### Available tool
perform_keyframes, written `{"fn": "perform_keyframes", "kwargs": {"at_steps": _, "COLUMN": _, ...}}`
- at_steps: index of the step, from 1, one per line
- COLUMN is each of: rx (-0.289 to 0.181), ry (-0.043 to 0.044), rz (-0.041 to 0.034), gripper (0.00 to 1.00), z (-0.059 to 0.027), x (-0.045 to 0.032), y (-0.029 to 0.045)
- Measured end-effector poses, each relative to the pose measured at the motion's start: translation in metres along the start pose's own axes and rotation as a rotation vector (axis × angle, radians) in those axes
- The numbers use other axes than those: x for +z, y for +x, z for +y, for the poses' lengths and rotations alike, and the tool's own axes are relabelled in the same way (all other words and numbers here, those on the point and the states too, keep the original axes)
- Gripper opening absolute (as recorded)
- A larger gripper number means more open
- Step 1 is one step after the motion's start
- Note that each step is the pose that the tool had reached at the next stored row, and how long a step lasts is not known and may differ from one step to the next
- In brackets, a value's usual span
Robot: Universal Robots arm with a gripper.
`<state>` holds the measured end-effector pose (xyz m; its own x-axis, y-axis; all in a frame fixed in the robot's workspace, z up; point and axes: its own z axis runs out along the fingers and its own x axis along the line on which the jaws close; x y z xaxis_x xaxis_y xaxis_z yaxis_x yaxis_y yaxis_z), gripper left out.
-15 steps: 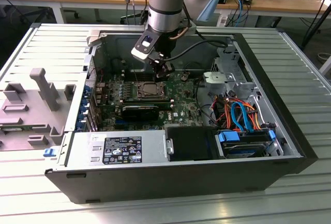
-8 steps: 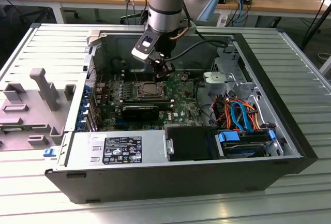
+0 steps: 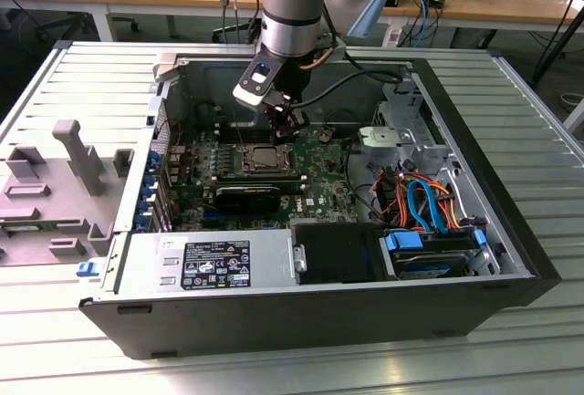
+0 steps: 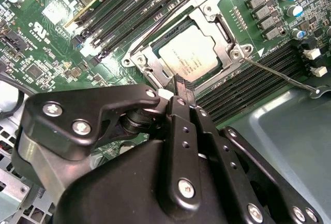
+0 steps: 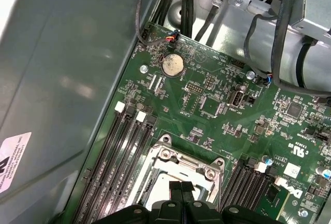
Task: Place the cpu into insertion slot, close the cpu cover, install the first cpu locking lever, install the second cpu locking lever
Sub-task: 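Install the first cpu locking lever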
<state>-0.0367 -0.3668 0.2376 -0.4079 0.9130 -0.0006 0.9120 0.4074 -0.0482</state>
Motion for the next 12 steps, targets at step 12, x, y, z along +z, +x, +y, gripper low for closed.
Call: {"fn": "perform_keyframes", "kwargs": {"at_steps": 12, "rx": -0.030, "ry": 0.0000, "rz": -0.0014, "gripper": 0.11, "z": 0.0000, "x": 0.0000, "y": 0.0000}}
